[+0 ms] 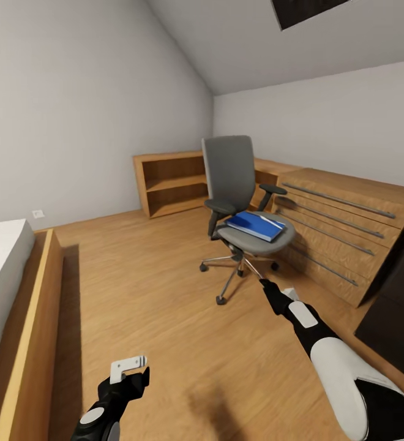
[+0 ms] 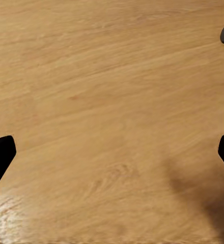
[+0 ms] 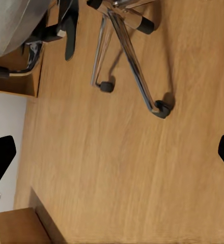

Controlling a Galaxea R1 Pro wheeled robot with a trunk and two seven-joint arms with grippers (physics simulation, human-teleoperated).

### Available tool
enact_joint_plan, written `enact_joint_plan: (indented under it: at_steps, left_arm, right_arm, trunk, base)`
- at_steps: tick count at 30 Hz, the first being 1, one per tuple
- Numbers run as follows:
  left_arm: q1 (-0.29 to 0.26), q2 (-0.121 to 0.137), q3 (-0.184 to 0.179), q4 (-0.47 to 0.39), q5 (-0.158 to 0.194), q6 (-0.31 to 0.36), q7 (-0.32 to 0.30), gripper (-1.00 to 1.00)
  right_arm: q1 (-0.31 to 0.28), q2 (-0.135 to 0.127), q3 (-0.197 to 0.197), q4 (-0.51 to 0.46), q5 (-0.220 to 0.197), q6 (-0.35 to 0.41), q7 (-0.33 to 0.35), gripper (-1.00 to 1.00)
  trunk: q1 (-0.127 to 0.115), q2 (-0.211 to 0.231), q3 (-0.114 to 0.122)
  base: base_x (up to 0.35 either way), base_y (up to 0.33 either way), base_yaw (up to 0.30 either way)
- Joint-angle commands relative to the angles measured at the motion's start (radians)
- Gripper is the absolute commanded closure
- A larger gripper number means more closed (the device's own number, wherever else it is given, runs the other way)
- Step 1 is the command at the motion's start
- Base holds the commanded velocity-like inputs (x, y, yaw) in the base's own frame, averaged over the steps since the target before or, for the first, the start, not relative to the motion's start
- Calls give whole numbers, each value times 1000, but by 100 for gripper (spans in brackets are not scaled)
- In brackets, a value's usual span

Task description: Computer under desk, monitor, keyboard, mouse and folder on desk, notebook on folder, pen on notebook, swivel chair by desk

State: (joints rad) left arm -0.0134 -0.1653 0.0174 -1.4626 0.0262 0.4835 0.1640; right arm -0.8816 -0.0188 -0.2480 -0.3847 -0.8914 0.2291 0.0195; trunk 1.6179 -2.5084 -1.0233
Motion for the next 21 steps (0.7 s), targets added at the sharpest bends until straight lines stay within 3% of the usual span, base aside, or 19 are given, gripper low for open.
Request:
enact_joint_plan:
  at_steps: [1,6,13,21]
  left_arm:
    - [0,-1,1,-1,3,5,3,-100]
    - [0,0,2,-2,2,5,4,-100]
    - [0,0,2,-9,5,3,2,-100]
    - [0,0,2,-7,3,3,3,-100]
  right_arm:
    - [0,1,-6,0,0,6,2,-100]
    - [0,2,-7,4,10,6,2,-100]
    - [0,2,-7,6,16,4,2,-100]
    - [0,2,-7,18,21,-24,2,-100]
  trunk:
    - [-1,0,-1]
    - [-1,0,-1]
    - [-1,0,-1]
    - [-4,1,30]
  base:
    - [-335,-85,0]
    - [-287,-75,0]
    - [-89,-23,0]
    - [-13,-3,0]
